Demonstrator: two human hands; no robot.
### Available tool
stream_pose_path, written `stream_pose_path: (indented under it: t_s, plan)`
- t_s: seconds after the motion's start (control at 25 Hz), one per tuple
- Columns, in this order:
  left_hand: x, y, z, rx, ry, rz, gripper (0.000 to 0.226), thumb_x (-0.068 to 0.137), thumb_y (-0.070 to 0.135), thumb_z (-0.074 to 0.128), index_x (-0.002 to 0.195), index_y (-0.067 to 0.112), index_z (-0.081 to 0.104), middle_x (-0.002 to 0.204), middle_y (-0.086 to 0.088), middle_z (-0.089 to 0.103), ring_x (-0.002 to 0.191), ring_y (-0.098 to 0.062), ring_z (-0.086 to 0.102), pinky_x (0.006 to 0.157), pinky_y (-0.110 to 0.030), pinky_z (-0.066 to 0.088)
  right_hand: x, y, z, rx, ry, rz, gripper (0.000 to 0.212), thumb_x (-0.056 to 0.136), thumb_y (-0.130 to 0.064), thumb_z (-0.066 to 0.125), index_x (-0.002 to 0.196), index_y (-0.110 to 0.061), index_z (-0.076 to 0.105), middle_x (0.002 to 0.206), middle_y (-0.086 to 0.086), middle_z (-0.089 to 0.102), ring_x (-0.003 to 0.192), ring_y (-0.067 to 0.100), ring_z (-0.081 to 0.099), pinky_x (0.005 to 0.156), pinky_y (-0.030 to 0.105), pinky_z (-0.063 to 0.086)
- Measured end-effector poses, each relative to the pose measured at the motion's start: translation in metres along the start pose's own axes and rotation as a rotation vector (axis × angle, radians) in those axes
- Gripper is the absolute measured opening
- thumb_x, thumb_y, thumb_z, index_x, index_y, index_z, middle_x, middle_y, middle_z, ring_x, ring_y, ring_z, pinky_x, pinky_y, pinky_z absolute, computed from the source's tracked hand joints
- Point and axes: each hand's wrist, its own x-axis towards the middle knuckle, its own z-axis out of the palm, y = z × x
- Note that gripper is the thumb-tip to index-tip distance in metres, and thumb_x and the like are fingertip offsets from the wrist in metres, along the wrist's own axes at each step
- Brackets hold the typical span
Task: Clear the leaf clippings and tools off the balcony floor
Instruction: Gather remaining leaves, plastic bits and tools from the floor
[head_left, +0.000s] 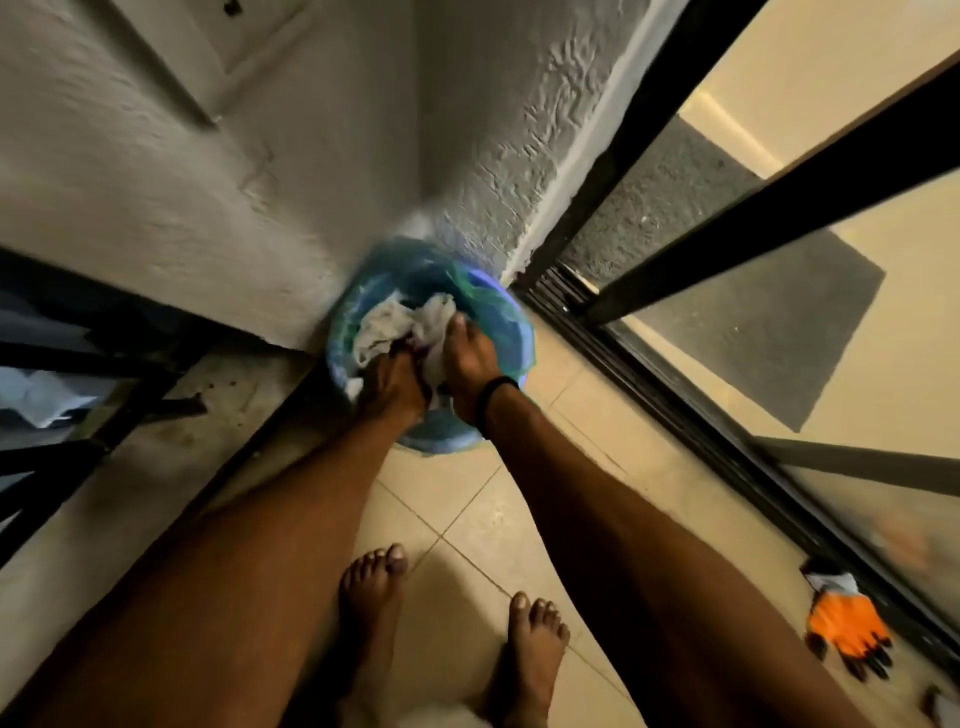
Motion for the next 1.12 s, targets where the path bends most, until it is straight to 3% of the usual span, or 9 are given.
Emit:
stream_pose_path:
  t_s: [0.08, 0.16, 0.24, 0.36, 0.52, 0.64, 0.88, 1.0, 1.12]
  plan:
    - [0.009, 0.011, -0.01, 0.014, -0.101, 0.024, 0.055, 0.096, 0.029, 0.057, 0.146, 0.011, 0.042, 0.152, -0.019, 0.041, 0.141, -0.035, 0.037, 0.114, -0.041, 0.028, -0.027, -0.016, -0.015, 0.04, 0.07, -0.041, 0.047, 0.098, -0.04, 0.039, 0.128, -0.008, 0.055, 0.13, 0.017, 0.059, 0.121, 0.034, 0.054, 0.104, 0.041, 0.042]
    - [0.001, 0.022, -0.024, 0.016, -0.033, 0.052, 0.055, 0.094, 0.033, 0.059, 0.142, 0.009, 0.047, 0.147, -0.021, 0.046, 0.136, -0.037, 0.041, 0.113, -0.044, 0.032, -0.055, -0.017, -0.033, -0.024, 0.079, -0.057, 0.037, 0.096, -0.027, 0.045, 0.124, -0.005, 0.058, 0.124, 0.017, 0.063, 0.115, 0.033, 0.056, 0.093, 0.032, 0.04]
    - [-0.028, 0.034, -0.042, 0.033, 0.049, 0.079, 0.053, 0.087, 0.031, 0.066, 0.132, 0.007, 0.055, 0.135, -0.022, 0.056, 0.126, -0.039, 0.051, 0.106, -0.047, 0.042, -0.085, -0.015, -0.054, -0.079, 0.134, -0.03, 0.028, 0.094, -0.018, 0.05, 0.116, -0.008, 0.065, 0.116, 0.015, 0.068, 0.109, 0.033, 0.06, 0.087, 0.032, 0.042]
    - [-0.088, 0.053, -0.071, 0.034, 0.081, 0.149, 0.068, 0.078, 0.018, 0.075, 0.139, 0.003, 0.051, 0.14, -0.029, 0.05, 0.128, -0.045, 0.047, 0.108, -0.05, 0.04, -0.133, -0.005, -0.09, 0.013, 0.28, 0.084, 0.025, 0.092, -0.014, 0.053, 0.11, -0.012, 0.07, 0.108, 0.009, 0.072, 0.103, 0.029, 0.064, 0.087, 0.03, 0.046]
    - [-0.174, 0.102, -0.074, 0.136, 0.057, 0.225, 0.063, 0.079, 0.009, 0.073, 0.137, 0.003, 0.052, 0.127, -0.035, 0.053, 0.111, -0.052, 0.053, 0.094, -0.055, 0.046, -0.211, 0.04, -0.148, 0.241, 0.429, 0.285, 0.024, 0.093, -0.016, 0.051, 0.11, -0.016, 0.068, 0.101, 0.004, 0.073, 0.097, 0.022, 0.067, 0.084, 0.026, 0.049]
    - [-0.23, 0.144, -0.035, 0.249, -0.023, 0.36, 0.061, 0.085, 0.017, 0.068, 0.141, 0.007, 0.047, 0.128, -0.029, 0.053, 0.114, -0.046, 0.052, 0.095, -0.052, 0.046, -0.264, 0.102, -0.188, 0.356, 0.565, 0.364, 0.024, 0.097, -0.019, 0.049, 0.113, -0.016, 0.066, 0.103, 0.002, 0.072, 0.097, 0.018, 0.065, 0.087, 0.028, 0.051]
    - [-0.385, 0.25, 0.126, 0.333, -0.137, 0.689, 0.052, 0.09, 0.019, 0.061, 0.14, 0.008, 0.049, 0.127, -0.023, 0.053, 0.112, -0.042, 0.053, 0.097, -0.049, 0.046, -0.407, 0.309, -0.27, 0.498, 0.92, 0.59, 0.028, 0.098, -0.022, 0.048, 0.122, -0.015, 0.06, 0.104, 0.007, 0.068, 0.101, 0.022, 0.061, 0.088, 0.028, 0.047]
    - [-0.479, 0.302, 0.199, 0.425, -0.228, 0.808, 0.052, 0.092, 0.022, 0.06, 0.141, 0.009, 0.047, 0.124, -0.021, 0.053, 0.109, -0.038, 0.054, 0.093, -0.046, 0.049, -0.495, 0.402, -0.309, 0.573, 0.963, 0.678, 0.03, 0.097, -0.024, 0.05, 0.124, -0.015, 0.059, 0.104, 0.006, 0.067, 0.102, 0.023, 0.061, 0.088, 0.029, 0.046]
    - [-0.578, 0.348, 0.266, 0.523, -0.318, 0.941, 0.053, 0.092, 0.021, 0.06, 0.142, 0.01, 0.045, 0.123, -0.02, 0.054, 0.104, -0.036, 0.057, 0.085, -0.044, 0.052, -0.584, 0.49, -0.341, 0.667, 0.894, 0.804, 0.032, 0.096, -0.025, 0.051, 0.126, -0.016, 0.057, 0.109, 0.007, 0.068, 0.106, 0.023, 0.061, 0.089, 0.026, 0.045]
